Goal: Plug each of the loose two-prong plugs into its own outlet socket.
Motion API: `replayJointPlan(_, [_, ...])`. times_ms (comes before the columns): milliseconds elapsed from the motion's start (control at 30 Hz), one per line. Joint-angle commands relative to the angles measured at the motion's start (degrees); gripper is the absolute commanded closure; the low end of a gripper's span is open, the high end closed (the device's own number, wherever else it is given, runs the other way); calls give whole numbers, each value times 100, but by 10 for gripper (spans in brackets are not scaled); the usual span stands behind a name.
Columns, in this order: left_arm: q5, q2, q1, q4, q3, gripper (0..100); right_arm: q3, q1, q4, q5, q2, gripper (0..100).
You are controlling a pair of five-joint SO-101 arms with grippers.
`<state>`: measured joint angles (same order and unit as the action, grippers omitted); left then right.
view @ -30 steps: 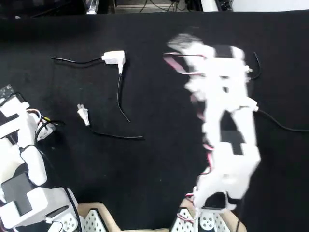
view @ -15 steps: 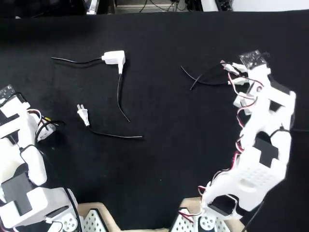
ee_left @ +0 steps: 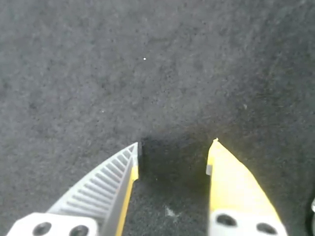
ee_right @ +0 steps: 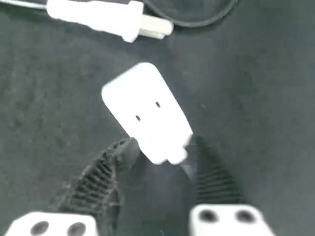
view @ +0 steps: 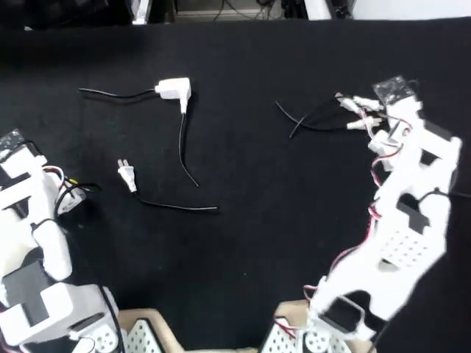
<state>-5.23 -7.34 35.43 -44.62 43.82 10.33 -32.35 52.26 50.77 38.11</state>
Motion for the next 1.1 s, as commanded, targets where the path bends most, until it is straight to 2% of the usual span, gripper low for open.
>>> replayJointPlan(0, [18, -70, -40, 88, -31, 773, 312, -62, 607, 53, 655, 976])
replayJointPlan(400, [18, -88, -40, 88, -31, 773, 655, 281, 1793, 62, 1262, 981])
replayJointPlan(667, [18, -97, -40, 88, -31, 773, 1420, 308, 2963, 70, 330, 967])
replayJointPlan(767, [26, -97, -40, 88, -31, 773, 1543, 290, 2840, 70, -31, 910])
replayJointPlan(900, [35, -97, -40, 79, -31, 773, 1516, 255, 2101, 114, -13, 837])
replayJointPlan(1067, [35, -97, -40, 88, -31, 773, 1631, -70, 1284, 237, 356, 804])
